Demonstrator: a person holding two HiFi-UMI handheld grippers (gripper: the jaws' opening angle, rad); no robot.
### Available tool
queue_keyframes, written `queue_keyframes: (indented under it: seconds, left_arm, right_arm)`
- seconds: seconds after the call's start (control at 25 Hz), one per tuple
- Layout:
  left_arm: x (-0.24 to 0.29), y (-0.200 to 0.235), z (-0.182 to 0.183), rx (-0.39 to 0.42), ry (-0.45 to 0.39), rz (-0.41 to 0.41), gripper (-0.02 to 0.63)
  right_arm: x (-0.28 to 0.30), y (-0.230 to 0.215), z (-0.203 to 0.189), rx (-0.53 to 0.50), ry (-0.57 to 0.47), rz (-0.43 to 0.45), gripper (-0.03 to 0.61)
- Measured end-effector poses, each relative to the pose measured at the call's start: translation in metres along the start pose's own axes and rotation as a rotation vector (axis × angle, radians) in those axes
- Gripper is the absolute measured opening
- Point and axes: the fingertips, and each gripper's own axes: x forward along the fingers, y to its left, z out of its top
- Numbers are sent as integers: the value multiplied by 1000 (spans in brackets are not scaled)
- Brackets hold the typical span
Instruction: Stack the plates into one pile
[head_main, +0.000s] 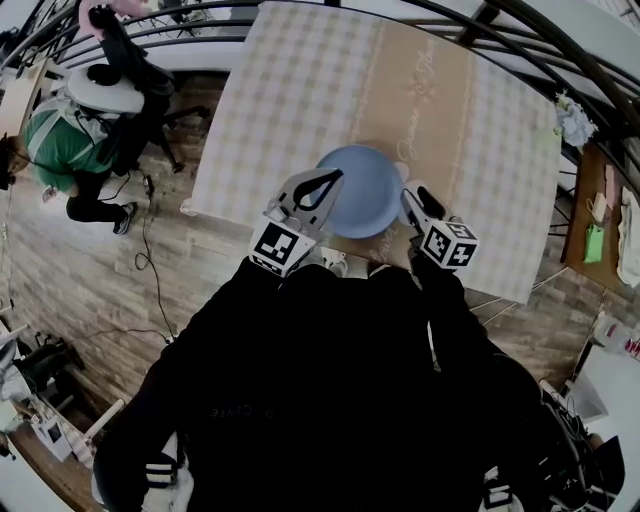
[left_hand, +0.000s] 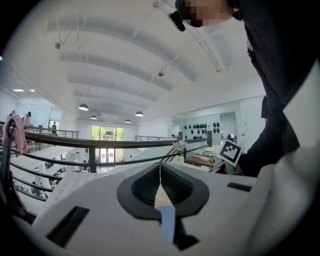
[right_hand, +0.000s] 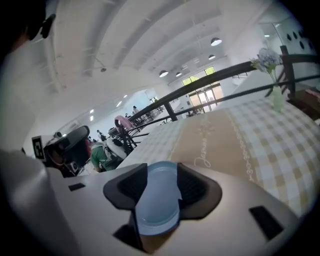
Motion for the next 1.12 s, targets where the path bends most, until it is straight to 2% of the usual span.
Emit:
queue_keyframes:
  seconds: [0.24,0.36,0.56,0.72,0.84,0.96,1.12]
  left_arm:
    - [4,-13,26,-15,-14,-63,21]
    - [7,-21,39,-18,-20,-92,21]
    - [12,-31,59,1,-45,-130,21]
    - [17,-37,71,6,-59,-154,21]
    - [20,-43,81,11,-73,-171,21]
    - [22,-48,90,10,-89,-187,21]
    - [24,-51,97,12,-97,-203,21]
  right_arm:
    - [-29,51,44,-246,-99,62,174]
    - [-45,76,67,-322,-169,90,161]
    - [-70,110,101,-409,-279,129,129]
    - [-85,129,117,-479,-343,138,59]
    - [-93,137,125,-534,-384,130,39]
    - [-100,141,130,-547,-416,120,9]
    - [-105,145,137,-528,-442,126,6]
